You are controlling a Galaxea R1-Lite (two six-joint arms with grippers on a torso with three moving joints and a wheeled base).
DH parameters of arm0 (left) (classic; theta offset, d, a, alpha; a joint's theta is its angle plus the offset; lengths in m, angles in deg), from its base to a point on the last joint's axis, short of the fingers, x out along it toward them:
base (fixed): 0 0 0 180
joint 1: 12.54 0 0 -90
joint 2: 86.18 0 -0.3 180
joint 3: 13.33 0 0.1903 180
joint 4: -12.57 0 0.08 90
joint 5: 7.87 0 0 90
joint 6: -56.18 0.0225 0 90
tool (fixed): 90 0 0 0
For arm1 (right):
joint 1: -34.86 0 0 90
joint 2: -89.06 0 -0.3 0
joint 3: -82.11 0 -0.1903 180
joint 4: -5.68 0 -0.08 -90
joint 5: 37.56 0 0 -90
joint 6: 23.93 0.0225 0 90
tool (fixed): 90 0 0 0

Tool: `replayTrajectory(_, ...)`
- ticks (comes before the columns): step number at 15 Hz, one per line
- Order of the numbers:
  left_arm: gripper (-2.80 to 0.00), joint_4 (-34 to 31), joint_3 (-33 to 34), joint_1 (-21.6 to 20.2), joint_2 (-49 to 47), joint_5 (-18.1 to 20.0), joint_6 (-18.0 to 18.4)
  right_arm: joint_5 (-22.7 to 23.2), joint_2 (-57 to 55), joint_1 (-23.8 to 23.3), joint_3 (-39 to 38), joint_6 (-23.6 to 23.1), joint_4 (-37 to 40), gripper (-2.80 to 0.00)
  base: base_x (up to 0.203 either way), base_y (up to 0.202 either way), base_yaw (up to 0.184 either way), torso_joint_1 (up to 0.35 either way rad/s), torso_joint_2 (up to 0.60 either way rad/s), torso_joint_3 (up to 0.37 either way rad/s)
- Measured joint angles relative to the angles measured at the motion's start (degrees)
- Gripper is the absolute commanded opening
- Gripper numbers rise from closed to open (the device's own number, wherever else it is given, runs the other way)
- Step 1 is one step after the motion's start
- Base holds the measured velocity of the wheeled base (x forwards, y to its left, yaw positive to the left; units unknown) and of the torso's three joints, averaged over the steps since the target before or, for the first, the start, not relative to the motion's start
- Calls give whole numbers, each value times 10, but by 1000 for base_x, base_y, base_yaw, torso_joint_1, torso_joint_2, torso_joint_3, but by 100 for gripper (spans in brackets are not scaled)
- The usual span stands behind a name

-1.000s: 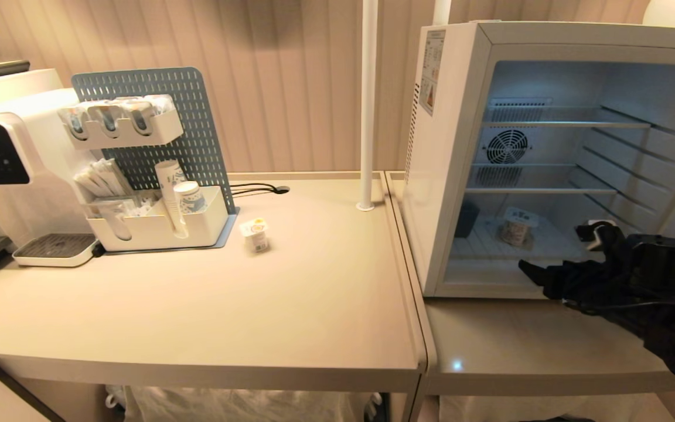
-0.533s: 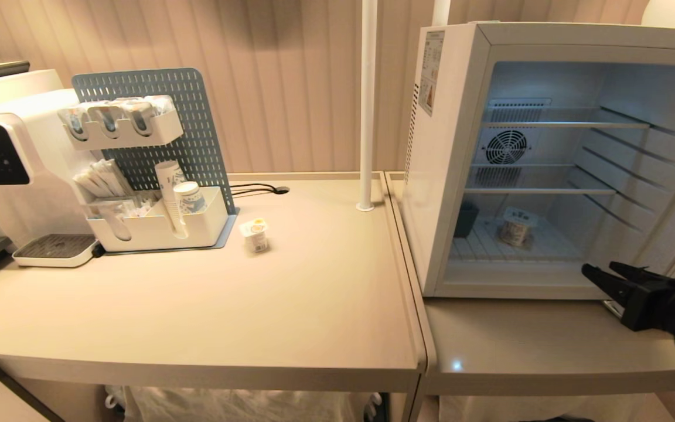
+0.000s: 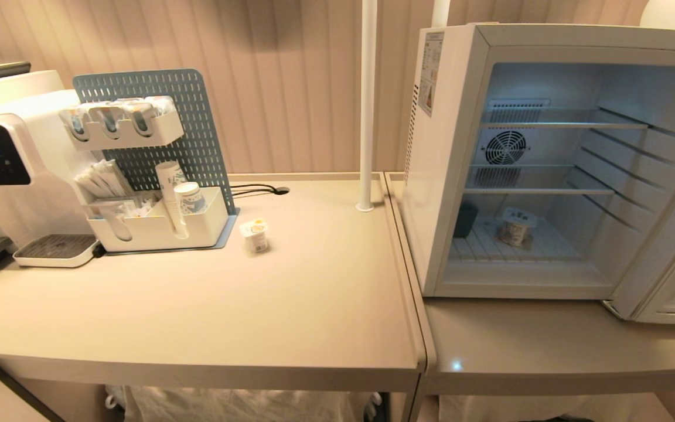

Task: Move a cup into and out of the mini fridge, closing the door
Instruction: Put the yoghurt in the freezer

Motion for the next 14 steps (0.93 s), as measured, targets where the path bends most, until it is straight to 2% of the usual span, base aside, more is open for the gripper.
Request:
replayTrajectory(3,-280,0,0,0,0,0,0,-31,138,11,27,21,163,-280,0,0,0,0,0,0)
replayTrajectory(6,-280,0,0,0,0,0,0,-53,239,11,23,29,246,-280,0,0,0,0,0,0)
replayTrajectory(8,-280,0,0,0,0,0,0,-93,265,10,-38,30,200,-280,0,0,0,0,0,0)
replayTrajectory(10,-280,0,0,0,0,0,0,-148,277,9,-131,4,78,-280,0,0,0,0,0,0)
replayTrajectory(12,-280,0,0,0,0,0,0,-193,282,8,-173,-28,-6,-280,0,0,0,0,0,0)
replayTrajectory(14,-280,0,0,0,0,0,0,-201,284,8,-173,-33,33,-280,0,0,0,0,0,0)
